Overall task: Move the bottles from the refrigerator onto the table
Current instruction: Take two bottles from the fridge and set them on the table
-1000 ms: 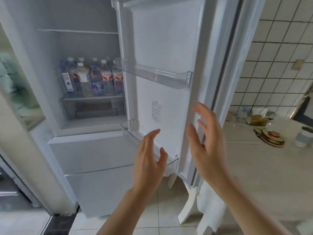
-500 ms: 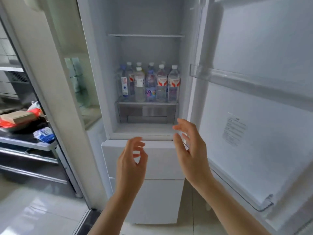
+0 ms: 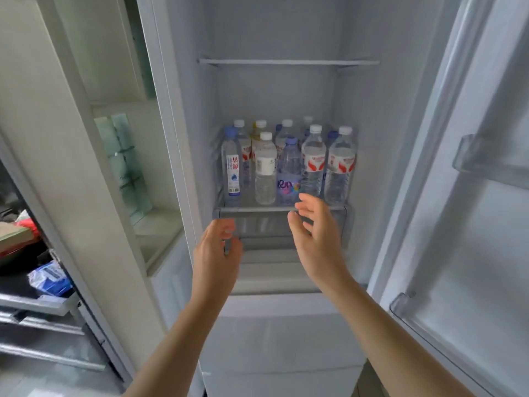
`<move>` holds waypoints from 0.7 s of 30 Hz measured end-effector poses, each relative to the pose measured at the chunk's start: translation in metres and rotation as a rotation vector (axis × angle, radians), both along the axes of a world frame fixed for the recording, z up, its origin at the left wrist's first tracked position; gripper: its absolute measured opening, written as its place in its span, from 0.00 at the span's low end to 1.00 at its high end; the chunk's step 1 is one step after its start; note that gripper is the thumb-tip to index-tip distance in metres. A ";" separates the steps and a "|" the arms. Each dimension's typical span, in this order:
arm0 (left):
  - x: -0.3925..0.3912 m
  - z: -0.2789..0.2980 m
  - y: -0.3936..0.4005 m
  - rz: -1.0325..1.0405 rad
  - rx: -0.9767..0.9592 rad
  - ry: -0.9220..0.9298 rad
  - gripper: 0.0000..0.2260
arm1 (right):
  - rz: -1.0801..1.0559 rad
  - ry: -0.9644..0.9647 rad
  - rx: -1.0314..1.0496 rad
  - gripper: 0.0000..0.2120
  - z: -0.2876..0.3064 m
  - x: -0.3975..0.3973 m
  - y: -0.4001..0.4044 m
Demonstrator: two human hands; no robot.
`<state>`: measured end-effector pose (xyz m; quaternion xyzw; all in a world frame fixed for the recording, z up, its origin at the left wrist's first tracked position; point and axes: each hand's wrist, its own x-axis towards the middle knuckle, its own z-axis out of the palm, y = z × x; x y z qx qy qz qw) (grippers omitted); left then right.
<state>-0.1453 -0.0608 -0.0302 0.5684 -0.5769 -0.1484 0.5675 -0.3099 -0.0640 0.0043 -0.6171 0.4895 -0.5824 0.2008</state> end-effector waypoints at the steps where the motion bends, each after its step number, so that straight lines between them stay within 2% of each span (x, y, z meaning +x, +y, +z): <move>1: 0.002 0.003 -0.017 -0.001 -0.013 -0.004 0.12 | -0.023 0.016 -0.011 0.19 0.001 0.004 -0.018; 7: 0.000 0.019 -0.103 0.041 -0.010 0.002 0.17 | -0.054 0.056 0.054 0.27 0.009 0.025 -0.120; 10: -0.002 0.024 -0.140 0.057 0.019 0.055 0.21 | -0.015 0.073 0.023 0.27 0.008 0.038 -0.166; 15: -0.002 0.026 -0.197 0.049 0.013 0.203 0.29 | -0.056 0.164 -0.032 0.34 0.013 0.052 -0.213; 21: -0.002 0.020 -0.245 0.065 0.008 0.270 0.34 | -0.168 0.304 -0.048 0.41 0.007 0.064 -0.254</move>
